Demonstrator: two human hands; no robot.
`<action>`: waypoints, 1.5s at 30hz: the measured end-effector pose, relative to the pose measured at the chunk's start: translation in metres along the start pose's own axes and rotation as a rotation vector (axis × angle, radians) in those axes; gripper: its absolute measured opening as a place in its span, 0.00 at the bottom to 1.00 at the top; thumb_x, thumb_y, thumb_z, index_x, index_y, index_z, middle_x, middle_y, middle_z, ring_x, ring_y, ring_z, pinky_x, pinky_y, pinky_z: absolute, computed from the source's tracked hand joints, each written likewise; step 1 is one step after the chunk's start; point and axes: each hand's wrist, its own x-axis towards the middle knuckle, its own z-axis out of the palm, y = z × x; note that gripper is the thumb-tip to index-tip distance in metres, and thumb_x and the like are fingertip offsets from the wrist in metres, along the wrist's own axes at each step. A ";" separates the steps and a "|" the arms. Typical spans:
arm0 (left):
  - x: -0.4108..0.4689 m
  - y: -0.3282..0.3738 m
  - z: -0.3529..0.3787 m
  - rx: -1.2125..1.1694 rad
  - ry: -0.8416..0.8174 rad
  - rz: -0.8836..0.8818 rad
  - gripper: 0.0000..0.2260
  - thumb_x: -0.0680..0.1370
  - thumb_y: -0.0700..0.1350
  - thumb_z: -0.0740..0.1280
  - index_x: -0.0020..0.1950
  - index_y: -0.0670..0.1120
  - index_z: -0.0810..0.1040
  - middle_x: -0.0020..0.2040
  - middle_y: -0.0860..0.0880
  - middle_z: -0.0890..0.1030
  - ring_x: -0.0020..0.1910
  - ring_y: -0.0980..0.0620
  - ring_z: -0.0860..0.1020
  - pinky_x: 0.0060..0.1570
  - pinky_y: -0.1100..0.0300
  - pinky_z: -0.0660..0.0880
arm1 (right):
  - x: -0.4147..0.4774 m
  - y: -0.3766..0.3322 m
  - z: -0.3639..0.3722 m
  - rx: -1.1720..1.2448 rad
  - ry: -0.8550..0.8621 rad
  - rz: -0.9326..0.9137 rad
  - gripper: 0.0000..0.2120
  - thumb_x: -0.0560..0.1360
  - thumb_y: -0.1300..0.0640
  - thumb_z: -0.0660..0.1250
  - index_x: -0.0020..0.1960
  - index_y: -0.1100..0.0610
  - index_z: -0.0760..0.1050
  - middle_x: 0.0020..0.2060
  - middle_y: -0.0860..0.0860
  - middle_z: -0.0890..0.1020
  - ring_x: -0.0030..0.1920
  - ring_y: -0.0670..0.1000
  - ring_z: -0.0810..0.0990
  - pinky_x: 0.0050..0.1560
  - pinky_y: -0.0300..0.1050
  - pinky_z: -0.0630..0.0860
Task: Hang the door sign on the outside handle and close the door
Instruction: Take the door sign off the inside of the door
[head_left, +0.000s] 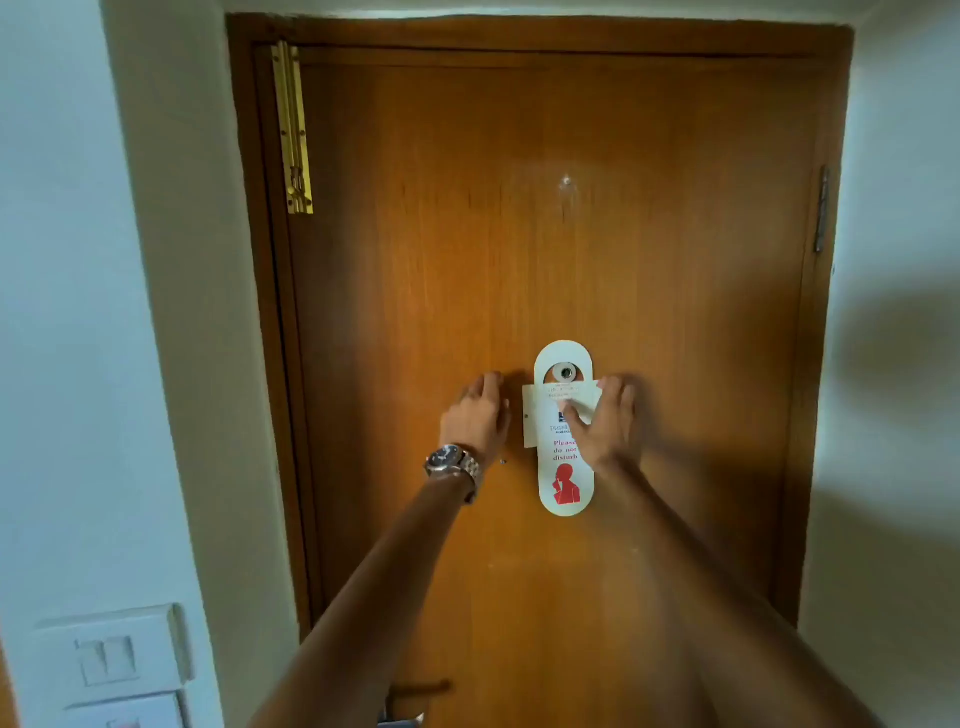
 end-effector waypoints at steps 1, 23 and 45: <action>-0.006 0.005 0.009 -0.067 -0.038 -0.065 0.12 0.81 0.46 0.63 0.64 0.47 0.71 0.54 0.46 0.81 0.43 0.48 0.81 0.32 0.60 0.74 | -0.007 0.006 0.005 0.068 -0.007 0.109 0.29 0.71 0.41 0.74 0.60 0.58 0.67 0.56 0.57 0.76 0.50 0.53 0.78 0.35 0.44 0.75; -0.023 0.030 0.065 -0.691 0.029 -0.563 0.06 0.81 0.43 0.68 0.55 0.43 0.79 0.52 0.45 0.86 0.53 0.44 0.83 0.54 0.48 0.82 | -0.027 0.030 0.034 0.546 -0.251 0.364 0.16 0.71 0.56 0.78 0.53 0.61 0.78 0.54 0.56 0.86 0.47 0.51 0.83 0.35 0.36 0.76; -0.206 -0.134 0.095 -0.324 -0.580 -0.493 0.12 0.81 0.47 0.67 0.60 0.42 0.78 0.58 0.43 0.84 0.55 0.42 0.83 0.56 0.48 0.82 | -0.209 0.049 0.151 0.506 -0.667 0.346 0.15 0.79 0.61 0.68 0.63 0.66 0.73 0.61 0.63 0.82 0.59 0.63 0.82 0.56 0.62 0.82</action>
